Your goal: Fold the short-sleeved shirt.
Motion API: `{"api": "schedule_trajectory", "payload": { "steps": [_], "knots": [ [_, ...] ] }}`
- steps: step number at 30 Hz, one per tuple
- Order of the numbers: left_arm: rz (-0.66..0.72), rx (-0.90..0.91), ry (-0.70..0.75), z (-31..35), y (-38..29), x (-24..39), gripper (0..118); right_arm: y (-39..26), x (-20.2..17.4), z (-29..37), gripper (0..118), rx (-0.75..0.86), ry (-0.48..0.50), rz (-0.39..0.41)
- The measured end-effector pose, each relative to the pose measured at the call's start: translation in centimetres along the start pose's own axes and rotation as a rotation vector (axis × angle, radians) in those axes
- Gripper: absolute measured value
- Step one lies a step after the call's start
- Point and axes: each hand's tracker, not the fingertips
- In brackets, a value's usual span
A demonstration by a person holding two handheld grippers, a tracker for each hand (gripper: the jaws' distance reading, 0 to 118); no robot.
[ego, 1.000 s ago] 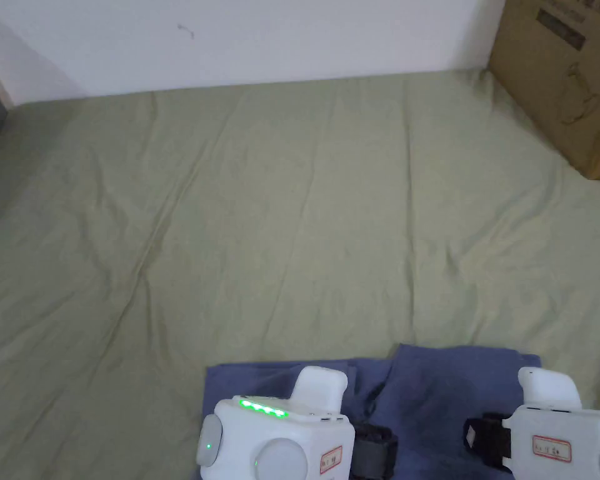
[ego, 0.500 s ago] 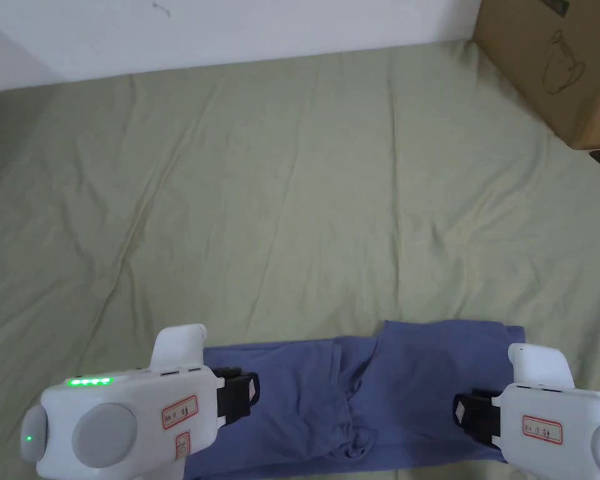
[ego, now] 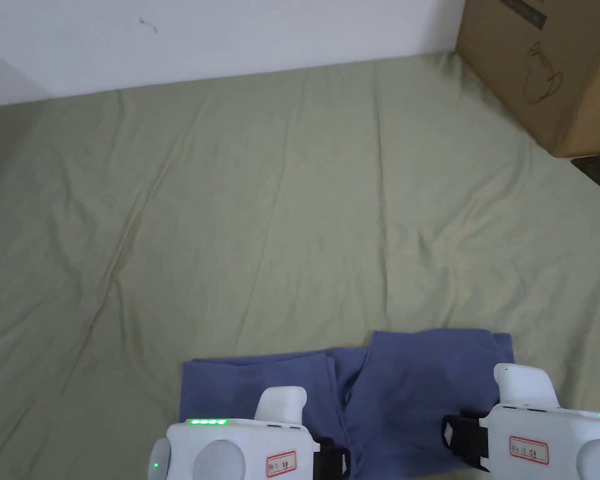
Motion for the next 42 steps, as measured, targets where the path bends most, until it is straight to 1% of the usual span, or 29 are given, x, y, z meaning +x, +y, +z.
{"api": "schedule_trajectory", "payload": {
  "steps": [1, 3, 5, 8, 9, 10, 11, 13, 14, 15, 16, 17, 20, 21, 22, 24, 25, 26, 27, 28, 29, 30, 31, 34, 35, 36, 37, 38, 42],
  "knots": [
    [0.034, 0.010, -0.038, 0.7, 0.2, -0.1, 3, 0.0, 0.1, 0.1, 4, 0.001, 0.003, -0.004],
    [0.068, 0.030, -0.056, 2.0, 0.5, -0.6, 3, 0.2, 0.0, 0.3, 4, 0.005, 0.005, -0.006],
    [0.036, 0.089, -0.050, 4.0, 0.9, -1.3, 3, 0.4, -0.3, 0.5, 4, 0.013, -0.001, 0.003],
    [0.083, 0.183, -0.088, 7.7, 1.3, -3.3, 3, 0.8, -0.8, 0.4, 4, 0.015, 0.001, 0.017],
    [0.119, 0.206, -0.116, 9.4, 1.3, -3.7, 4, 0.8, -1.0, 0.4, 4, 0.014, 0.004, 0.021],
    [0.154, 0.237, -0.141, 10.6, 1.1, -4.8, 9, 0.9, -1.2, 0.3, 4, 0.011, 0.006, 0.028],
    [0.185, 0.270, -0.152, 11.6, 0.8, -6.2, 23, 0.9, -1.5, 0.2, 4, 0.010, 0.007, 0.036],
    [0.251, 0.313, -0.097, 13.2, -0.1, -9.4, 84, 0.9, -2.1, -0.2, 4, 0.004, 0.007, 0.047],
    [0.274, 0.309, -0.066, 13.6, -0.6, -10.8, 109, 0.9, -2.4, -0.4, 4, -0.001, 0.010, 0.053],
    [0.299, 0.287, -0.045, 13.6, -1.3, -12.2, 118, 0.9, -2.7, -0.6, 4, -0.006, 0.013, 0.057],
    [0.310, 0.283, -0.062, 13.3, -1.9, -13.4, 115, 0.9, -3.0, -0.7, 4, -0.010, 0.014, 0.062],
    [0.321, 0.327, -0.115, 13.1, -2.3, -14.6, 115, 0.8, -3.4, -1.0, 4, -0.020, 0.018, 0.071],
    [0.442, 0.241, -0.166, 10.4, -3.2, -17.1, 116, 0.7, -4.7, -1.6, 4, -0.039, 0.022, 0.104],
    [0.495, 0.191, -0.180, 9.8, -3.3, -16.4, 116, 0.7, -5.1, -1.7, 4, -0.045, 0.025, 0.114],
    [0.503, 0.181, -0.219, 9.1, -3.4, -16.1, 116, 0.7, -5.4, -1.8, 4, -0.048, 0.025, 0.122],
    [0.453, 0.271, -0.276, 8.8, -3.4, -16.0, 117, 0.7, -6.0, -1.9, 4, -0.051, 0.032, 0.132],
    [0.475, 0.283, -0.315, 8.9, -3.4, -16.1, 116, 0.8, -6.2, -2.0, 4, -0.055, 0.035, 0.135],
    [0.540, 0.279, -0.342, 8.8, -3.4, -16.3, 107, 0.8, -6.5, -2.1, 4, -0.058, 0.037, 0.138],
    [0.597, 0.294, -0.394, 8.7, -3.6, -16.6, 58, 0.8, -6.7, -2.2, 4, -0.062, 0.037, 0.143],
    [0.626, 0.285, -0.396, 8.0, -3.7, -16.7, 9, 0.8, -6.8, -2.4, 4, -0.066, 0.037, 0.148],
    [0.616, 0.254, -0.360, 7.1, -3.8, -17.7, 11, 0.8, -7.0, -2.5, 4, -0.073, 0.036, 0.152],
    [0.575, 0.213, -0.285, 6.9, -4.0, -18.1, 11, 0.8, -7.2, -2.7, 4, -0.078, 0.036, 0.157],
    [0.559, 0.215, -0.245, 7.2, -4.2, -18.0, 11, 0.7, -7.4, -2.7, 4, -0.083, 0.038, 0.163],
    [0.476, 0.268, -0.268, 8.9, -4.0, -17.1, 11, 0.8, -7.9, -2.6, 4, -0.090, 0.043, 0.182],
    [0.474, 0.267, -0.253, 9.5, -4.1, -17.4, 11, 0.9, -8.1, -2.6, 4, -0.093, 0.042, 0.187],
    [0.507, 0.247, -0.292, 9.9, -4.3, -17.5, 11, 0.9, -8.2, -2.6, 4, -0.092, 0.041, 0.190],
    [0.503, 0.251, -0.288, 10.3, -3.6, -20.0, 11, 1.0, -8.3, -2.7, 4, -0.091, 0.041, 0.193],
    [0.505, 0.263, -0.284, 11.1, -3.8, -20.7, 11, 1.2, -8.5, -2.7, 4, -0.091, 0.042, 0.194],
    [0.511, 0.308, -0.196, 14.9, -4.7, -22.8, 11, 1.6, -8.8, -2.5, 4, -0.077, 0.049, 0.194]
  ]
}}
